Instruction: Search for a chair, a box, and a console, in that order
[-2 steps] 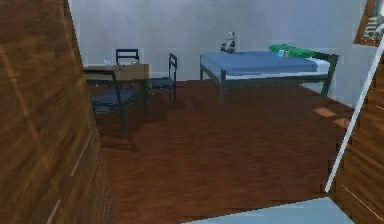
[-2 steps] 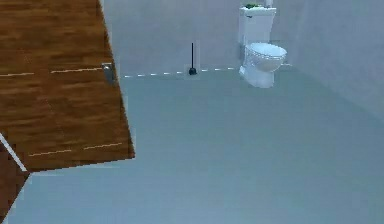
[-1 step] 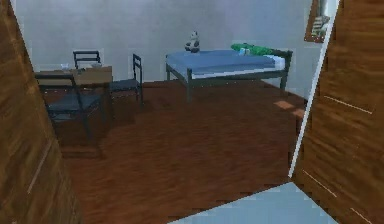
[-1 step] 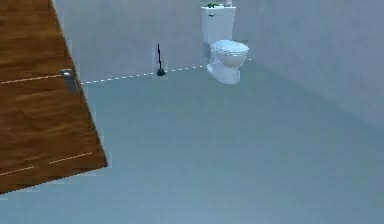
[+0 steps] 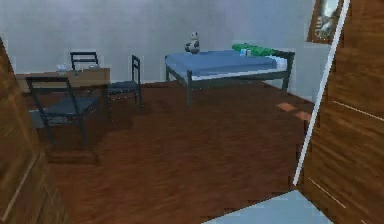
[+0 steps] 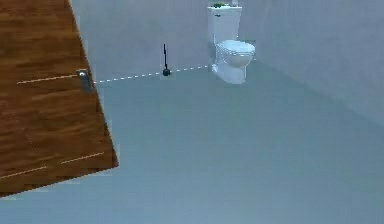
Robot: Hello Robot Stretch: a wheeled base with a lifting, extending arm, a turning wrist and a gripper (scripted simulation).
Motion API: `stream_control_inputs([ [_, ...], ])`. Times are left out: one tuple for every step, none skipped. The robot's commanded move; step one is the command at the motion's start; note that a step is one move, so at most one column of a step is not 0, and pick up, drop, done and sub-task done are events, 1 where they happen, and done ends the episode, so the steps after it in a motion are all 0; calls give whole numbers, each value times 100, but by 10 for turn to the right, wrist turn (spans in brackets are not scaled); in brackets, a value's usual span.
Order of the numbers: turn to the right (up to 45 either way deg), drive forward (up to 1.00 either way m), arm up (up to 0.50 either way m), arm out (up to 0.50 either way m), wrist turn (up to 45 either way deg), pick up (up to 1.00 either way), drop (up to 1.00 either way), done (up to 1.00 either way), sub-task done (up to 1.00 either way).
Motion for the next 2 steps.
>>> stream_control_inputs([
  [-180, 0, 0, 0, 0, 0, 0, 0, 0],
  [0, 25, 0, 0, 0, 0, 0, 0, 0],
])
